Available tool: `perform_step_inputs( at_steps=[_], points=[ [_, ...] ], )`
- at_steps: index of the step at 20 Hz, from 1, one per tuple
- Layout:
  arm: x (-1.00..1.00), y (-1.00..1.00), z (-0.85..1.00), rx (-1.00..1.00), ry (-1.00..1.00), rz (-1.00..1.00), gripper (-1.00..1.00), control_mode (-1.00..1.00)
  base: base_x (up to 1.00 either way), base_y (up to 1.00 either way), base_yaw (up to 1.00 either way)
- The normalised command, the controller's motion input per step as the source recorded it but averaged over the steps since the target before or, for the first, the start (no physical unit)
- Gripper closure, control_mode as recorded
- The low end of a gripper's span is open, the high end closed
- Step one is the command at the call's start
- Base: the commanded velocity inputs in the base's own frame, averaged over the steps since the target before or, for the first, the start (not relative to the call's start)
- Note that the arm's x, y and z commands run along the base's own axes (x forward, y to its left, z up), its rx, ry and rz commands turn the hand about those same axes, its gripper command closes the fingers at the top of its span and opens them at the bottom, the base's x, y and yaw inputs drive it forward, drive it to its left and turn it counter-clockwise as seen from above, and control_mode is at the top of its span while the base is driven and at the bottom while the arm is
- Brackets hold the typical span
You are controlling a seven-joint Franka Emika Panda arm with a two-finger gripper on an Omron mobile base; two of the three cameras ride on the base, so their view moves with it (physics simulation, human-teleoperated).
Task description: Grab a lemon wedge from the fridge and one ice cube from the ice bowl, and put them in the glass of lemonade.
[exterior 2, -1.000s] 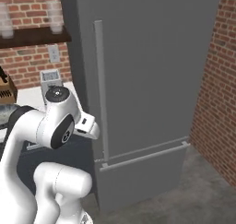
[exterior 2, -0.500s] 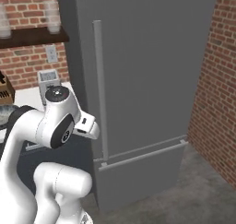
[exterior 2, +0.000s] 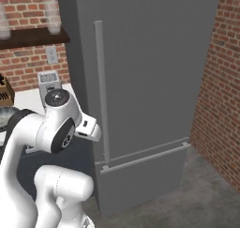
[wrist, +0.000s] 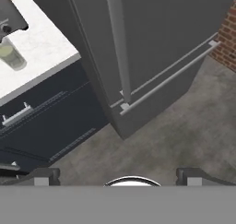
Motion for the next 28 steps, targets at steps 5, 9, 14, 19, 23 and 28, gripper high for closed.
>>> perform_step_inputs(
  at_steps=[5,9,14,19,23,28],
  points=[
    [0.02,0.00,0.19,0.05,-0.11,0.00,-1.00,-1.00,0.00,0.00,0.00],
    [0.25,-0.03,0.83,0.04,-0.12,0.03,-1.00,-1.00,0.00,0.00,0.00],
    [0.57,-0.06,1.00,-0.05,0.00,0.05,-1.00,-1.00,0.00,0.00,0.00],
    [0.96,0.00,0.92,-0.19,0.00,0.08,-1.00,-1.00,0.00,0.00,0.00],
    [0.72,-0.11,-0.06,-0.01,-0.06,0.13,-1.00,-1.00,0.00,0.00,0.00],
    [0.64,-0.17,-0.70,0.11,-0.22,0.17,-1.00,-1.00,0.00,0.00,0.00]
  ],
)
